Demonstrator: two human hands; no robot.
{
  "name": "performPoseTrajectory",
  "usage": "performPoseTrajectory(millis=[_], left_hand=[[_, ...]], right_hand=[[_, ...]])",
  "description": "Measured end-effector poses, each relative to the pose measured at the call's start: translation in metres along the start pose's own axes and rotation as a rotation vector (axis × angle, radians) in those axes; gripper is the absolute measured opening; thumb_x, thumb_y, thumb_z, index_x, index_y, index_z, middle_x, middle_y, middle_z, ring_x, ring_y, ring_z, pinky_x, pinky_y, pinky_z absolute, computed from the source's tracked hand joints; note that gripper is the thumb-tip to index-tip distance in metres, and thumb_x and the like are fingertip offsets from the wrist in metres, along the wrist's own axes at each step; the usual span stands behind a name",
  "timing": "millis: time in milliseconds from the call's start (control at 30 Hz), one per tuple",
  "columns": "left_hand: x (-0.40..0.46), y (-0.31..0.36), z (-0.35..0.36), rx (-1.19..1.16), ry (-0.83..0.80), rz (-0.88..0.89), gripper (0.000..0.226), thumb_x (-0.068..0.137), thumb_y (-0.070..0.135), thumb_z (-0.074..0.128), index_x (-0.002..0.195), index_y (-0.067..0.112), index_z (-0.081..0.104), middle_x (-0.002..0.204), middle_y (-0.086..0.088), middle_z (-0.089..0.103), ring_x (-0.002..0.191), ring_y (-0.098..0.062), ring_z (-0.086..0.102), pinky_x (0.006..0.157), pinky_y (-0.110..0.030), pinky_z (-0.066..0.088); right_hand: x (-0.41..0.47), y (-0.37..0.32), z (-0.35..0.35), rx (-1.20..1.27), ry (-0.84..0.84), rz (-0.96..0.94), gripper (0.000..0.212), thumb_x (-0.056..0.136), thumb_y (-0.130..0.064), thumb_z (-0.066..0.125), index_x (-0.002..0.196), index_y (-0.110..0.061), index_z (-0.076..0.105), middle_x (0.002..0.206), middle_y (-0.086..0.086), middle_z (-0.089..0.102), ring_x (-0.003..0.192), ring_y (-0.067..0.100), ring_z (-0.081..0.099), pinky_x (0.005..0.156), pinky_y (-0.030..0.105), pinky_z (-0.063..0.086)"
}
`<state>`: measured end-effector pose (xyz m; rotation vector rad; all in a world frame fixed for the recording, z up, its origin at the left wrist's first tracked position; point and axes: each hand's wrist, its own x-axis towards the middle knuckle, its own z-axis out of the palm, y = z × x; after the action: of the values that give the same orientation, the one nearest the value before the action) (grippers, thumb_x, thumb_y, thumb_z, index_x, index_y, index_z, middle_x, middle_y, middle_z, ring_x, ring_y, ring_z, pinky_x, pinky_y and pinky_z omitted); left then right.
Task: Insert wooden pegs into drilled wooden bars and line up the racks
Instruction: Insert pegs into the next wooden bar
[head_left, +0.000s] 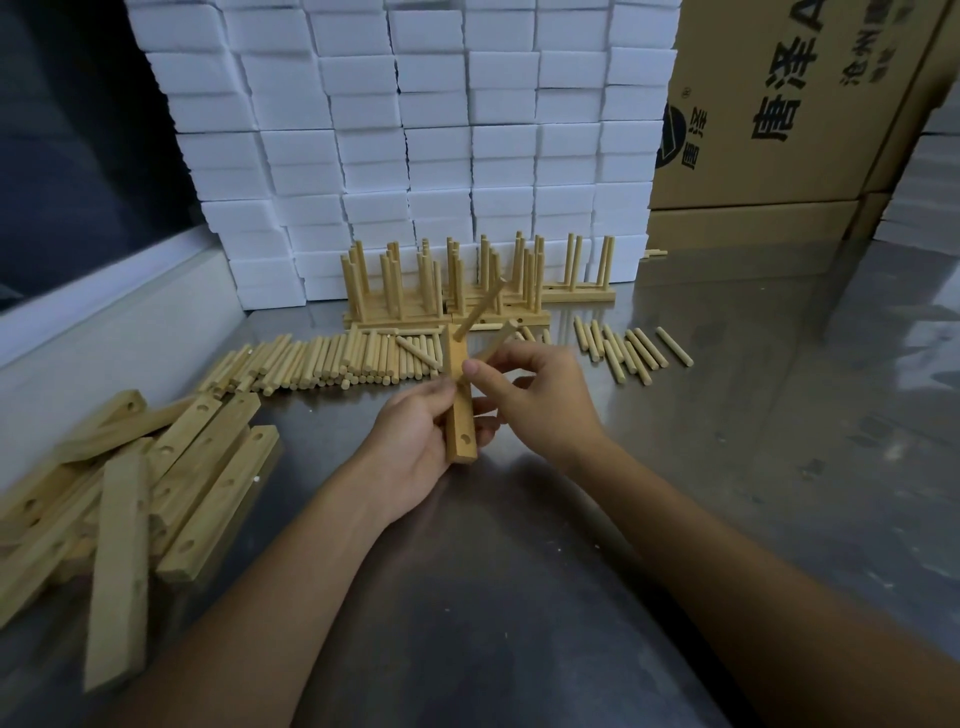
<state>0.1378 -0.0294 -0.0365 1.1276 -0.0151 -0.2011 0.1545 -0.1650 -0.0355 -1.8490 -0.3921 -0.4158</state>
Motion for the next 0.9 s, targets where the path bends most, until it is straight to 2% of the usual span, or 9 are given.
performPoseTrajectory(millis=[67, 167, 300, 433, 567, 700, 767, 833, 900], left_hand=[[0.000, 0.001, -0.003, -0.042, 0.028, -0.009, 0.035, 0.106, 0.010, 0.034, 0.128, -0.002, 0.058, 0.120, -0.022, 0.067, 0.079, -0.019, 0.072, 0.060, -0.029, 0.057], [0.002, 0.002, -0.006, -0.127, 0.099, -0.031, 0.033, 0.107, 0.012, 0.033, 0.128, -0.004, 0.053, 0.114, -0.021, 0.069, 0.080, -0.021, 0.072, 0.058, -0.030, 0.058], [0.008, 0.007, -0.016, -0.213, 0.219, -0.020, 0.035, 0.108, 0.017, 0.033, 0.131, -0.005, 0.047, 0.105, -0.020, 0.066, 0.082, -0.025, 0.069, 0.059, -0.030, 0.060], [0.012, 0.016, -0.036, -0.312, 0.304, 0.027, 0.030, 0.107, 0.016, 0.035, 0.129, 0.001, 0.048, 0.107, -0.018, 0.063, 0.089, -0.025, 0.067, 0.059, -0.031, 0.060], [0.016, 0.016, -0.042, -0.374, 0.295, 0.040, 0.028, 0.108, 0.017, 0.034, 0.125, 0.002, 0.050, 0.101, -0.016, 0.064, 0.086, -0.023, 0.067, 0.059, -0.033, 0.058], [0.019, 0.015, -0.046, -0.388, 0.276, 0.042, 0.026, 0.108, 0.017, 0.034, 0.119, 0.002, 0.052, 0.097, -0.015, 0.065, 0.081, -0.022, 0.068, 0.057, -0.032, 0.058], [0.021, 0.015, -0.049, -0.398, 0.271, 0.046, 0.029, 0.107, 0.018, 0.034, 0.125, 0.001, 0.050, 0.096, -0.016, 0.066, 0.079, -0.022, 0.069, 0.057, -0.033, 0.058], [0.023, 0.014, -0.050, -0.396, 0.264, 0.046, 0.032, 0.107, 0.018, 0.035, 0.131, 0.001, 0.049, 0.098, -0.016, 0.067, 0.076, -0.022, 0.071, 0.059, -0.034, 0.058], [0.024, 0.014, -0.051, -0.398, 0.256, 0.045, 0.032, 0.107, 0.018, 0.036, 0.132, 0.002, 0.049, 0.097, -0.016, 0.068, 0.071, -0.021, 0.073, 0.059, -0.034, 0.058]], right_hand=[[-0.001, 0.002, 0.002, -0.023, -0.054, 0.019, 0.016, 0.091, -0.025, 0.073, 0.097, -0.010, 0.075, 0.093, 0.000, 0.073, 0.077, 0.018, 0.072, 0.072, 0.047, 0.060], [-0.003, 0.006, 0.002, -0.152, -0.107, 0.020, 0.033, 0.090, -0.032, 0.072, 0.117, -0.014, 0.070, 0.105, -0.004, 0.070, 0.080, 0.013, 0.070, 0.078, 0.041, 0.060], [-0.002, 0.013, -0.002, -0.294, -0.096, 0.032, 0.028, 0.094, -0.034, 0.065, 0.119, -0.020, 0.067, 0.104, -0.012, 0.066, 0.084, 0.003, 0.065, 0.081, 0.030, 0.059], [0.001, 0.023, 0.001, -0.467, -0.207, 0.075, 0.033, 0.096, -0.036, 0.063, 0.123, -0.018, 0.065, 0.108, -0.003, 0.068, 0.094, 0.008, 0.062, 0.088, 0.031, 0.056], [0.018, 0.031, 0.019, -0.661, -0.171, 0.081, 0.040, 0.092, -0.048, 0.063, 0.125, -0.025, 0.062, 0.107, -0.006, 0.067, 0.092, 0.010, 0.060, 0.075, 0.029, 0.050], [0.041, 0.039, 0.045, -0.712, -0.086, 0.153, 0.051, 0.087, -0.063, 0.060, 0.123, -0.026, 0.061, 0.104, -0.005, 0.067, 0.093, 0.014, 0.063, 0.079, 0.036, 0.055], [0.054, 0.042, 0.057, -0.728, -0.043, 0.172, 0.051, 0.087, -0.066, 0.058, 0.118, -0.026, 0.061, 0.095, -0.005, 0.066, 0.085, 0.014, 0.064, 0.071, 0.033, 0.054], [0.065, 0.042, 0.067, -0.715, -0.008, 0.187, 0.043, 0.087, -0.064, 0.058, 0.108, -0.027, 0.060, 0.079, -0.009, 0.057, 0.070, 0.010, 0.059, 0.056, 0.026, 0.043], [0.074, 0.043, 0.074, -0.717, -0.002, 0.197, 0.034, 0.088, -0.062, 0.060, 0.096, -0.030, 0.056, 0.071, -0.008, 0.053, 0.062, 0.009, 0.055, 0.051, 0.024, 0.037]])
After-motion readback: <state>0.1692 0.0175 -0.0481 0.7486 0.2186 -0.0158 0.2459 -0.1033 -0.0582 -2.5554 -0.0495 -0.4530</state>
